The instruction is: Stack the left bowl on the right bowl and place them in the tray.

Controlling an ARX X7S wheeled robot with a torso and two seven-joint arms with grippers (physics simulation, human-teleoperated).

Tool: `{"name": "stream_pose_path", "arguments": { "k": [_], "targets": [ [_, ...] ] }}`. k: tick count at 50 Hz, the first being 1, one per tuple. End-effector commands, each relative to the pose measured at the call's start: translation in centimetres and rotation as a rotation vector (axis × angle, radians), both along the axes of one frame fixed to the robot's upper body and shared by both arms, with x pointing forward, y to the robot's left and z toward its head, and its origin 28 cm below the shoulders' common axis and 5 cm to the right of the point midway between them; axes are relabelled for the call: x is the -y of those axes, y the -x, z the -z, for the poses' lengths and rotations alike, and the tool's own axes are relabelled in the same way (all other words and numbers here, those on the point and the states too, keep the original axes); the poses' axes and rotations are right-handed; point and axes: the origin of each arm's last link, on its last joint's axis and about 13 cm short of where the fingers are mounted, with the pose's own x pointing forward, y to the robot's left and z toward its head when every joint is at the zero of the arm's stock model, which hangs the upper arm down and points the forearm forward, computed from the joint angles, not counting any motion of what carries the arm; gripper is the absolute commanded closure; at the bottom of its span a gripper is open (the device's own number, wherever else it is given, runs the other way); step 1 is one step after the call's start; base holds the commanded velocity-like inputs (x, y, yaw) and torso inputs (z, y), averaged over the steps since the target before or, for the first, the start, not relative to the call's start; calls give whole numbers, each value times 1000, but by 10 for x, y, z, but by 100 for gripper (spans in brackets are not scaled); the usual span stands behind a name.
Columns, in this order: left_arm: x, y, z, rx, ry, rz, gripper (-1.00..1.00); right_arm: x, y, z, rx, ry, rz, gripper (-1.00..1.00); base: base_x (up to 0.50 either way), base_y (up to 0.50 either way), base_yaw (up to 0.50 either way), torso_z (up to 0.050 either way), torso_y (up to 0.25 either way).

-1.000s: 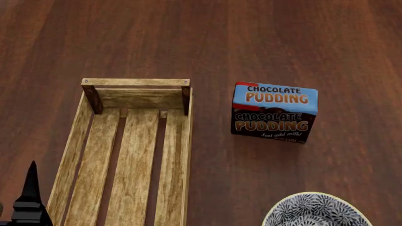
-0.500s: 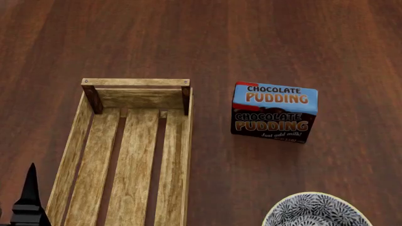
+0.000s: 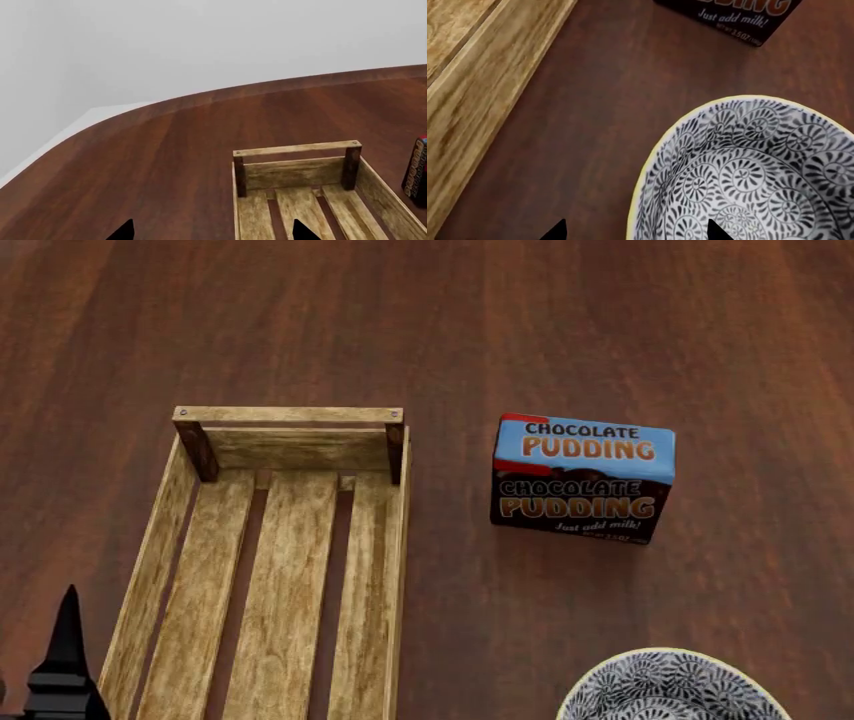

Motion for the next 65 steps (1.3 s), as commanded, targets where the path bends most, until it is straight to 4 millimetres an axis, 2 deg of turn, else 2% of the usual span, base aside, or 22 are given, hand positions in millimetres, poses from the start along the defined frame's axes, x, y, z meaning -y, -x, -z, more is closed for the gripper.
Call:
{"name": "stream_pose_path", "arguments": {
  "k": [1,14,30,31,43,55,65],
  "targets": [
    [1,-1,-1,1,0,4,-100,0,-2,2,-8,9,2,-100,0,0,0,0,0],
    [1,0,1,-1,0,4,-100,0,-3,11,-30,5,-2,-100,0,0,0,0,0],
    [-1,1,1,0,3,-2,-100,1,-1,12,-34,8,6,-100,0,0,0,0,0],
    [-1,1,2,0,2,-2,-100,1,-1,13,-34,9,8,100,0,0,0,0,0],
    [0,2,2,-1,4,0,-100,-1,3,-5,-3,1,-3,100,0,0,0,0,0],
    [2,0,2,-2,5,5,-100,-3,20,-50,115,28,-16,100,0,0,0,0,0],
    [2,0,-1,4,6,8,-100,2,29,-67,142,68,13,100,0,0,0,0,0]
  ]
}}
